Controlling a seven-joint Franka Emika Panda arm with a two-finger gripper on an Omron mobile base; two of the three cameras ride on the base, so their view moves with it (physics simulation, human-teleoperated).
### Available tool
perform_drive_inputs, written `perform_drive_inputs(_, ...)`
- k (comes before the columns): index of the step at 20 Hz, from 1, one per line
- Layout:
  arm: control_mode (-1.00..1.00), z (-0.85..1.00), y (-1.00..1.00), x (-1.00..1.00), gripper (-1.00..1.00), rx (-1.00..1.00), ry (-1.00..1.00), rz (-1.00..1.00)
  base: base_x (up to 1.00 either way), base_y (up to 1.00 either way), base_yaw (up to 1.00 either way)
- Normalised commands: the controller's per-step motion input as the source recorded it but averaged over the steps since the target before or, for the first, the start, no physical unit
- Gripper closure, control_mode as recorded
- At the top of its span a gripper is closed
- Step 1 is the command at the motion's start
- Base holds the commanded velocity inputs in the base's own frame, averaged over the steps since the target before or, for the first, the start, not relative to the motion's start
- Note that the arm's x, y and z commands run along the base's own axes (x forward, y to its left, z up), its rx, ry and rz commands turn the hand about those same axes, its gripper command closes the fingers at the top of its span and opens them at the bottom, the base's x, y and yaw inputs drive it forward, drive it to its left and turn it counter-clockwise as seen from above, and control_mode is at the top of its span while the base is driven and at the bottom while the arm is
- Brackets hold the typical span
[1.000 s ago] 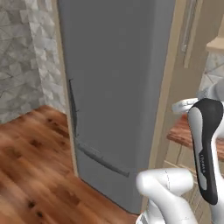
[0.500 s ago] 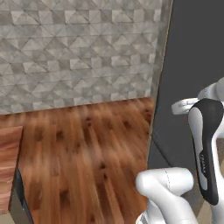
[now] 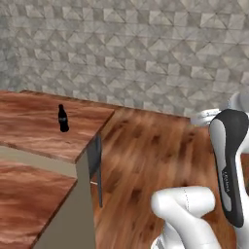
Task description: Pick the water bottle, bottled drink from the counter and place them in the open cabinet.
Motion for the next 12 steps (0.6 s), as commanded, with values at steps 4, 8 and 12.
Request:
perform_drive_inputs(4, 1.0, 0.0, 0.0, 0.0, -1.0, 0.0, 0.0, 0.0, 0.0, 0.0, 0.77)
perform_drive_inputs(8, 1.0, 0.0, 0.0, 0.0, -1.0, 0.0, 0.0, 0.0, 0.09, 0.0, 0.64)
perform_drive_inputs(12, 1.0, 0.0, 0.0, 0.0, -1.0, 0.0, 0.0, 0.0, 0.48, -0.06, 0.27)
